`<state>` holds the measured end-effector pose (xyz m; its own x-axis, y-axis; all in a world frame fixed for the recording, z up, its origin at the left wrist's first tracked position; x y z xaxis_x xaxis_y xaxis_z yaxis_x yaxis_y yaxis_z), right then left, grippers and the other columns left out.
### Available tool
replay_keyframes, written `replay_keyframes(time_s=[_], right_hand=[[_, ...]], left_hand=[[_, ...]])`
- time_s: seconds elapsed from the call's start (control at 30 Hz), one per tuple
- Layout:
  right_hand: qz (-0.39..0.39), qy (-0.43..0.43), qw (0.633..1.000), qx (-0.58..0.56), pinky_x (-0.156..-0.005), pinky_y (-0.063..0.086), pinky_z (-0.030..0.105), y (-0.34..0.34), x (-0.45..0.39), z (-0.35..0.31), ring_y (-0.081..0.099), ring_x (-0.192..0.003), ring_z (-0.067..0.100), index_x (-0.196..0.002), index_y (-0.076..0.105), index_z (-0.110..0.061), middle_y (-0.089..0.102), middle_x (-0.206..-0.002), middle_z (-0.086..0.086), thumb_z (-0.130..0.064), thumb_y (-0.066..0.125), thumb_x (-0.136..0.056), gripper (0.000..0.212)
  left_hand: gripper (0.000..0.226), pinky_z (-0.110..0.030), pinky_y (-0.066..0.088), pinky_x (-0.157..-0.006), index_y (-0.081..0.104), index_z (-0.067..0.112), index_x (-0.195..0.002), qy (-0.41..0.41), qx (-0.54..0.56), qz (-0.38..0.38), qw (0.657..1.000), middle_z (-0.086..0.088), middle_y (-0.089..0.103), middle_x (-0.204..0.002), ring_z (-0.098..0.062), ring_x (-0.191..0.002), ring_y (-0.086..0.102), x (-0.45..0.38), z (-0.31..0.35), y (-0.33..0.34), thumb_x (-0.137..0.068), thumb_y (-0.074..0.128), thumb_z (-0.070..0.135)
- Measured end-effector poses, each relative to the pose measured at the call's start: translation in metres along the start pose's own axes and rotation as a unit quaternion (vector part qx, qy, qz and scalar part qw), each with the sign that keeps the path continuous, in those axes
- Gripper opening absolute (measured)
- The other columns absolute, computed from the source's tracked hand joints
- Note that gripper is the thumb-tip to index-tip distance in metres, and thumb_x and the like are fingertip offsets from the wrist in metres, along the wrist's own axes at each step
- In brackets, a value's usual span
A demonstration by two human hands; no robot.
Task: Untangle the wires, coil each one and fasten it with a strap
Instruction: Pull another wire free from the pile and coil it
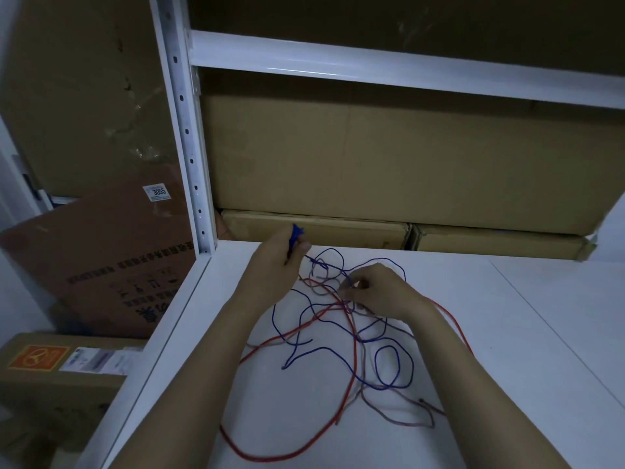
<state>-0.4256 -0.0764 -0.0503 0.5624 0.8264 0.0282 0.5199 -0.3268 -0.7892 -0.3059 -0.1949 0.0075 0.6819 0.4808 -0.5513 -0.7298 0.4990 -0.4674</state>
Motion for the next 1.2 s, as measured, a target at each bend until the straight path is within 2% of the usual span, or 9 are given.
replay_keyframes(time_s=[0.17, 0.27, 0.37, 0.5, 0.63, 0.77, 0.9, 1.1, 1.2], right_hand=[[0.190, 0.011, 0.982, 0.011, -0.062, 0.049, 0.033, -0.050, 0.004, -0.005, 0.065, -0.072, 0.031, -0.088, 0.071, -0.003, 0.069, -0.075, 0.016, -0.018, 0.057, -0.094, 0.021], [0.378, -0.054, 0.916, 0.119, -0.058, 0.034, 0.033, -0.110, 0.018, -0.048, 0.059, -0.081, 0.037, -0.098, 0.070, -0.007, 0.068, -0.089, 0.018, -0.013, 0.050, -0.095, 0.020], [0.428, -0.118, 0.877, 0.185, -0.066, 0.038, 0.035, -0.129, 0.014, -0.097, 0.057, -0.098, 0.036, -0.120, 0.064, -0.010, 0.066, -0.106, 0.014, -0.012, 0.049, -0.096, 0.028], [0.242, -0.188, 0.915, 0.262, -0.085, 0.041, 0.036, -0.085, -0.028, -0.128, 0.048, -0.117, 0.029, -0.130, 0.057, -0.013, 0.064, -0.112, 0.010, -0.008, 0.045, -0.095, 0.038], [-0.148, -0.087, 0.985, -0.010, -0.096, 0.042, 0.037, 0.025, -0.037, -0.092, 0.053, -0.111, 0.032, -0.137, 0.046, -0.001, 0.053, -0.131, 0.021, -0.002, 0.044, -0.099, 0.038], [-0.030, -0.091, 0.986, -0.138, -0.082, 0.054, 0.038, 0.023, -0.034, -0.072, 0.066, -0.091, 0.027, -0.145, 0.036, -0.016, 0.069, -0.106, 0.015, 0.001, 0.043, -0.098, 0.051], [0.114, -0.082, 0.960, -0.242, -0.090, 0.052, 0.042, -0.007, -0.022, -0.046, 0.066, -0.089, 0.014, -0.110, 0.062, -0.021, 0.072, -0.091, 0.001, 0.004, 0.043, -0.092, 0.036], [0.061, -0.114, 0.960, -0.250, -0.086, 0.042, 0.012, 0.017, -0.011, -0.062, 0.049, -0.118, 0.007, -0.130, 0.053, -0.024, 0.051, -0.134, -0.006, -0.010, 0.057, -0.094, 0.038], [0.090, -0.147, 0.944, -0.283, -0.093, 0.046, 0.031, 0.015, -0.007, -0.075, 0.053, -0.116, 0.014, -0.108, 0.063, -0.025, 0.061, -0.121, -0.003, -0.008, 0.059, -0.093, 0.023]], left_hand=[[0.009, -0.008, 0.035, -0.052, 0.052, 0.009, -0.088, 0.035, 0.013, 0.048, 0.998, 0.017, 0.042, -0.061, 0.009, -0.054, 0.047, 0.000, 0.012, -0.012, -0.097, 0.053, 0.012], [0.009, -0.012, 0.033, -0.051, 0.051, 0.011, -0.089, 0.037, 0.040, 0.048, 0.997, 0.005, 0.047, -0.062, -0.003, -0.053, 0.042, -0.003, 0.016, -0.017, -0.097, 0.052, 0.015], [0.017, -0.013, 0.035, -0.054, 0.048, 0.025, -0.083, 0.037, 0.066, 0.069, 0.995, 0.010, 0.046, -0.064, -0.005, -0.056, 0.040, -0.003, 0.023, -0.023, -0.098, 0.052, 0.018], [0.015, -0.018, 0.035, -0.054, 0.050, 0.024, -0.083, 0.028, 0.087, 0.077, 0.993, 0.007, 0.048, -0.064, -0.012, -0.057, 0.042, 0.000, 0.027, -0.029, -0.097, 0.053, 0.021], [0.017, -0.017, 0.039, -0.058, 0.048, 0.027, -0.082, 0.008, 0.064, 0.052, 0.997, 0.009, 0.053, -0.071, -0.009, -0.063, 0.050, 0.006, 0.020, -0.029, -0.097, 0.054, 0.019], [0.006, -0.013, 0.039, -0.057, 0.055, 0.015, -0.091, -0.024, 0.048, 0.057, 0.997, -0.006, 0.058, -0.071, -0.010, -0.063, 0.052, 0.014, -0.001, -0.032, -0.096, 0.055, 0.019], [0.010, -0.013, 0.039, -0.056, 0.054, 0.012, -0.090, -0.042, 0.051, 0.083, 0.994, -0.003, 0.058, -0.070, -0.009, -0.062, 0.053, 0.014, -0.009, -0.034, -0.096, 0.055, 0.019], [0.011, -0.026, 0.044, -0.061, 0.054, 0.012, -0.088, -0.028, 0.083, 0.074, 0.993, -0.001, 0.056, -0.070, -0.012, -0.064, 0.053, 0.002, 0.005, -0.017, -0.097, 0.054, 0.018], [0.011, -0.026, 0.042, -0.059, 0.053, 0.017, -0.086, -0.015, 0.085, 0.064, 0.994, 0.008, 0.055, -0.070, -0.009, -0.063, 0.052, 0.001, 0.015, -0.011, -0.097, 0.053, 0.019]])
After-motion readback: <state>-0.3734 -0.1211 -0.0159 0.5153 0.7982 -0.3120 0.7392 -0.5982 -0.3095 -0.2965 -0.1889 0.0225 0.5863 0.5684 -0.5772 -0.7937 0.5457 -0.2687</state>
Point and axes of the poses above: each hand's wrist, its own x-axis away from the middle knuckle, its own y-axis out of the palm, z = x × y, the point moved 10 cm from there along -x, towards the middle knuckle
